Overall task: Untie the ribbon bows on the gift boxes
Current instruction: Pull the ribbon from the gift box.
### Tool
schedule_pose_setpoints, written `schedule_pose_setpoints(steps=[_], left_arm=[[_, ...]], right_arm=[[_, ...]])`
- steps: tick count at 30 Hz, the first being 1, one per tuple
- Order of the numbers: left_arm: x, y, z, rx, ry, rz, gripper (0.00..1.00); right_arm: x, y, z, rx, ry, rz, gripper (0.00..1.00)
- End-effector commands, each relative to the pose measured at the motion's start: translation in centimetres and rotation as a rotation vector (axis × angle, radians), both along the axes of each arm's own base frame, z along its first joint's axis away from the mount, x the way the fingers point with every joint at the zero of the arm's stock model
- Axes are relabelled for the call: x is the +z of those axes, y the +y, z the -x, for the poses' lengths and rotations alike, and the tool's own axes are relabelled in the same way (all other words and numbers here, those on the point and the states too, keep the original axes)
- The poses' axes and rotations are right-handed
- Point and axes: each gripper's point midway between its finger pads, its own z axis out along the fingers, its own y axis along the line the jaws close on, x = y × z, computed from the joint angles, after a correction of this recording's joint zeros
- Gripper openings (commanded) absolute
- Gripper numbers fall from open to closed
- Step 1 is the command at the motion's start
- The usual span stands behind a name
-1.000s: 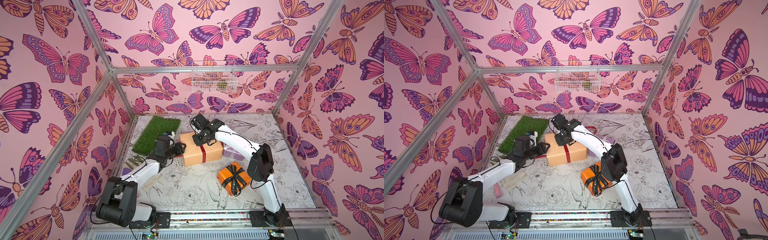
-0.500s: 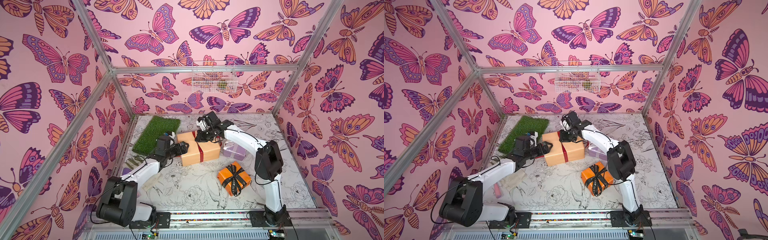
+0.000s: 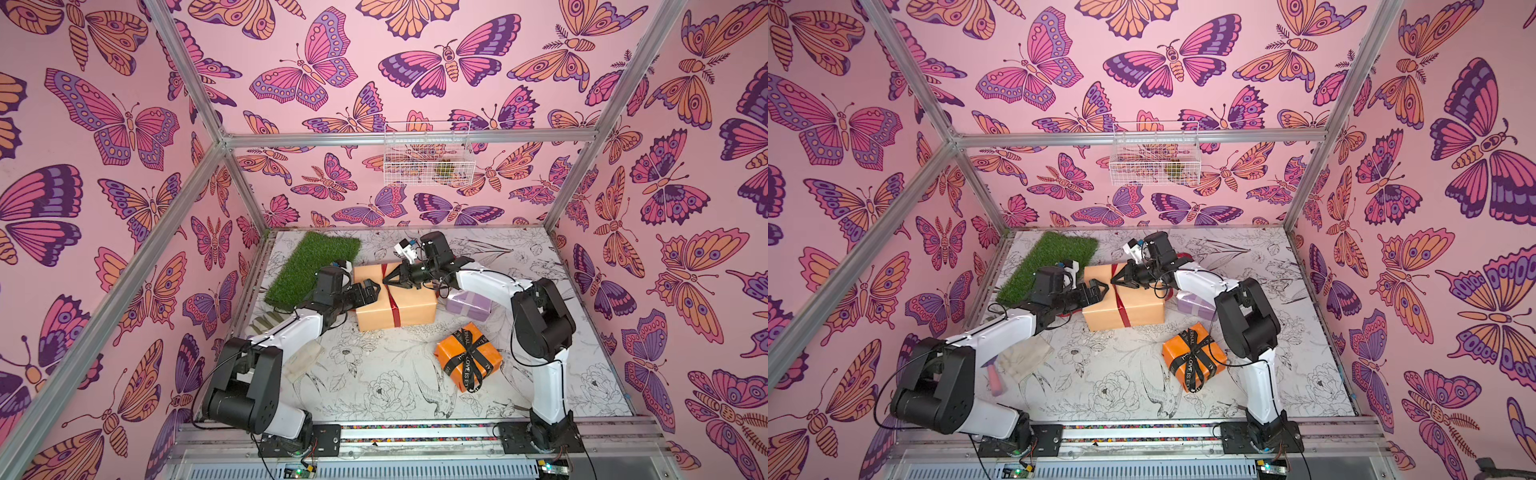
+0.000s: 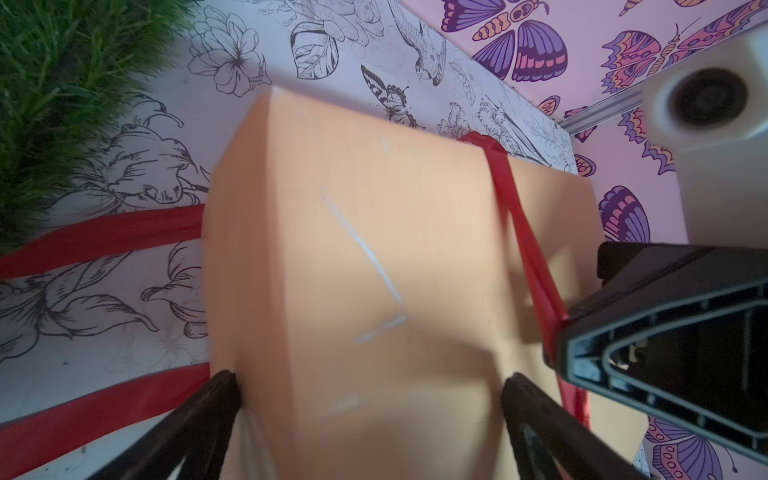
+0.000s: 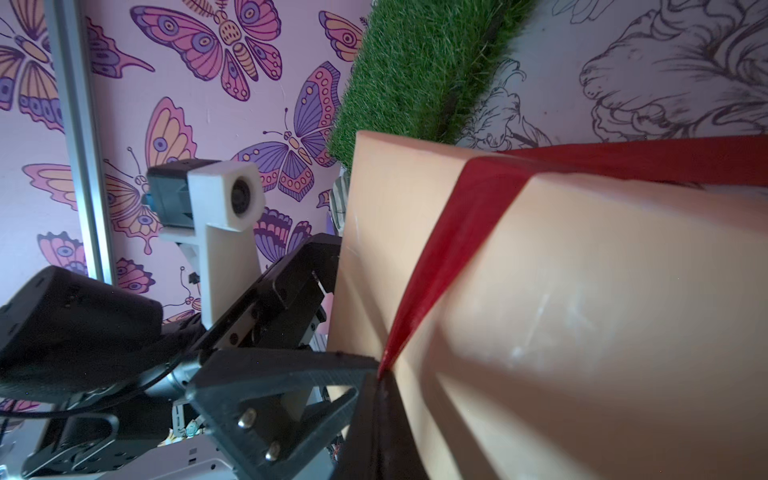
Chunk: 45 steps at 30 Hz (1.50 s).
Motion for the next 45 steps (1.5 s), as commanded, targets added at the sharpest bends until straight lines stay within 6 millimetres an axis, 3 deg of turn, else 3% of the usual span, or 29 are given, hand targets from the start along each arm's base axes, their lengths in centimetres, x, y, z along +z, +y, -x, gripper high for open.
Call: schedule_pose_setpoints(steps=[1,10,20,22,26,30,33,35,36,38,39,45], left_arm=[[-2.7,0.4,1.1,-0.009,0.093,-0.065,1.0],[-3.8,1.3,1.9,-0.007,0.174,-0.273,0.99],[-2.8,1.8,2.1,-0.012,0.177,-0.331,0.98],[-2.7,1.7,2.1,-0.015,0.18,-0.325,0.98],[-0.8,1.5,1.6,-0.001,0.143,-0.295,1.0],[3.4,1.2,0.9,0.006,0.056,-0.222,1.0],[6.8,1.2,0.7,0.008,-0.008,-0.139,0.98],[8.8,0.7,0.7,-0.018,-0.064,-0.09,0.84],[9.7,0.1,0.8,-0.039,-0.089,-0.056,0.69],[10.9,-0.7,0.8,-0.058,-0.114,0.004,0.2],[11.2,-1.1,0.7,-0.064,-0.111,0.032,0.03],[10.3,-3.7,-0.1,-0.107,-0.071,0.17,0.0]], right_arm=[[5.1,0.6,1.0,0.056,-0.061,-0.127,0.0],[9.5,-0.6,0.6,0.042,-0.128,-0.207,0.0],[12.5,-2.7,0.4,0.005,-0.188,-0.244,0.0],[12.1,-3.3,0.0,-0.018,-0.201,-0.221,0.0],[9.2,-3.7,-0.5,-0.035,-0.149,-0.172,0.0],[7.0,-3.5,-0.9,-0.045,-0.108,-0.164,0.0],[6.5,-3.5,-0.9,-0.046,-0.105,-0.168,0.0],[6.7,-3.5,-0.9,-0.045,-0.111,-0.17,0.0],[6.7,-3.5,-0.9,-0.044,-0.113,-0.169,0.0],[6.7,-3.6,-0.8,-0.048,-0.113,-0.163,0.0],[6.8,-3.6,-0.8,-0.05,-0.116,-0.162,0.0],[7.1,-3.7,-0.7,-0.055,-0.118,-0.16,0.0]])
